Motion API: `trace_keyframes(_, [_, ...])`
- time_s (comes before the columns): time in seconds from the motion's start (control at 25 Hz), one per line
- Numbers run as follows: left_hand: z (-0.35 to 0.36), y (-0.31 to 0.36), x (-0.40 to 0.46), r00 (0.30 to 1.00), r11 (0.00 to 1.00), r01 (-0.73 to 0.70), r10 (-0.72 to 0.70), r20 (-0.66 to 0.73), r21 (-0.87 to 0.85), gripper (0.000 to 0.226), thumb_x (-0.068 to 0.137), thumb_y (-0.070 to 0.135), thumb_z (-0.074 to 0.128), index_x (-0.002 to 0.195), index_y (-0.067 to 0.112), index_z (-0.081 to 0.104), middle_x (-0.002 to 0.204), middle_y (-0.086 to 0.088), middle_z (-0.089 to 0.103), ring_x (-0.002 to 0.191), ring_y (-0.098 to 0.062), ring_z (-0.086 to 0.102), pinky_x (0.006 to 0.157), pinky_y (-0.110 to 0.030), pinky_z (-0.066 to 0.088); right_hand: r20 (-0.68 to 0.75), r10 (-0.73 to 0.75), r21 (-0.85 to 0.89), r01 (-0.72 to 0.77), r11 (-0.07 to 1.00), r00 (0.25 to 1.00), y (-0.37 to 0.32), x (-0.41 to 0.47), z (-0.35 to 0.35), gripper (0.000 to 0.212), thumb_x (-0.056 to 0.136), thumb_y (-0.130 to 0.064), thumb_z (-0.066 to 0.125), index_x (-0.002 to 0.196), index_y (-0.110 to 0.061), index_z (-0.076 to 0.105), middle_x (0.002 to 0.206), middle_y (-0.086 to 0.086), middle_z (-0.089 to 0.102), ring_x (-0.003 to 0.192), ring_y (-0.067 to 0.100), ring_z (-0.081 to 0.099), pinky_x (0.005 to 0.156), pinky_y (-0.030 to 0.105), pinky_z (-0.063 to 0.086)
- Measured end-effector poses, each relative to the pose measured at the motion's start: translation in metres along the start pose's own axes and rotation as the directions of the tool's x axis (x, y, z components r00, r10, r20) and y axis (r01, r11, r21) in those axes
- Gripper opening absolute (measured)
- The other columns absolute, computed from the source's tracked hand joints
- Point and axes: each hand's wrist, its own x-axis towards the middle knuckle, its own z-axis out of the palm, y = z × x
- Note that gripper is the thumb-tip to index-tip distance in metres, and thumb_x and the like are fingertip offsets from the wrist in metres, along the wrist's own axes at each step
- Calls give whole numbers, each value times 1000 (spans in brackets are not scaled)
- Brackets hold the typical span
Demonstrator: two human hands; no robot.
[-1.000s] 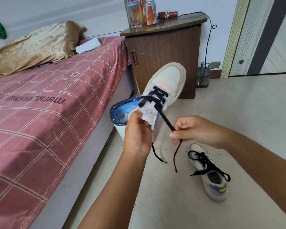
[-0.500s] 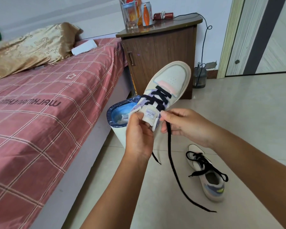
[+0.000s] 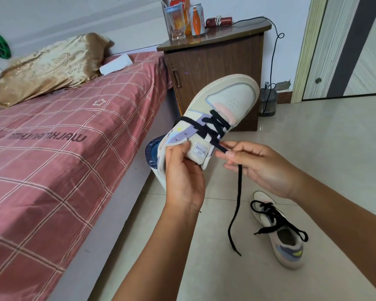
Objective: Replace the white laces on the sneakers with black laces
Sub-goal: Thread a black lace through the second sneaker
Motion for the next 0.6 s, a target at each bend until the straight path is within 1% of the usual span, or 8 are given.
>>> trace_keyframes(0.08, [4,4,-3,999,999,33,-33,-9,18,40,90,1,42,129,-6,47,133,-26,50,128,-39,45,110,-55,30,-33,-27,-207,19,978,999,-4,-3,2,13,79,-24,72,71,-14,67,121,-6,63,116,10,58,83,14,49])
trace_keyframes(0.12, [3,5,-3,999,999,49,-49,-5,21,39,91,1,41,129,-6,48,132,-25,52,127,-37,47,111,-53,32,-62,-49,-312,27,950,997,-6,-4,3,13,85,-15,65,73,-13,67,118,-8,63,115,7,58,84,12,48])
trace_keyframes(0.16, [4,6,-6,998,998,59,-59,1,25,37,92,1,40,127,-6,51,128,-23,56,123,-36,51,110,-51,34,-81,-77,-383,40,923,994,-8,-6,6,14,88,-11,61,75,-12,68,113,-7,65,113,5,59,88,13,47])
trace_keyframes(0.24, [9,9,-12,997,997,75,-75,16,38,28,94,1,40,115,-2,57,113,-18,65,107,-30,61,103,-45,43,-97,-108,-462,51,885,989,-10,-7,11,15,91,-15,58,81,-11,68,98,0,71,102,9,64,92,20,48])
trace_keyframes(0.32, [14,12,-15,995,994,91,-94,40,57,25,94,2,41,113,-3,57,107,-18,66,97,-27,63,93,-40,49,-148,-111,-454,32,890,983,-12,-5,20,19,93,-24,54,85,-12,67,88,6,72,88,15,68,86,25,49])
trace_keyframes(0.4, [18,15,-18,994,992,104,-107,37,77,32,94,3,44,123,-9,51,112,-23,63,95,-28,62,87,-37,53,-223,-93,-344,11,939,970,-15,-2,27,22,94,-27,52,85,-10,64,81,8,70,76,17,68,79,28,54])
trace_keyframes(0.52, [23,18,-23,996,988,86,-87,1,126,37,94,9,50,127,-7,50,105,-19,65,80,-22,65,68,-30,57,-215,-133,-353,50,934,967,-26,-3,32,21,93,-24,54,78,-12,62,72,3,63,66,11,62,62,17,50])
trace_keyframes(0.6, [28,20,-26,997,986,70,-67,-22,152,33,93,13,52,122,-2,55,99,-13,68,76,-20,65,62,-27,56,-158,-170,-395,96,914,973,-33,-7,34,20,92,-22,54,76,-13,61,71,1,62,64,10,60,57,11,45])
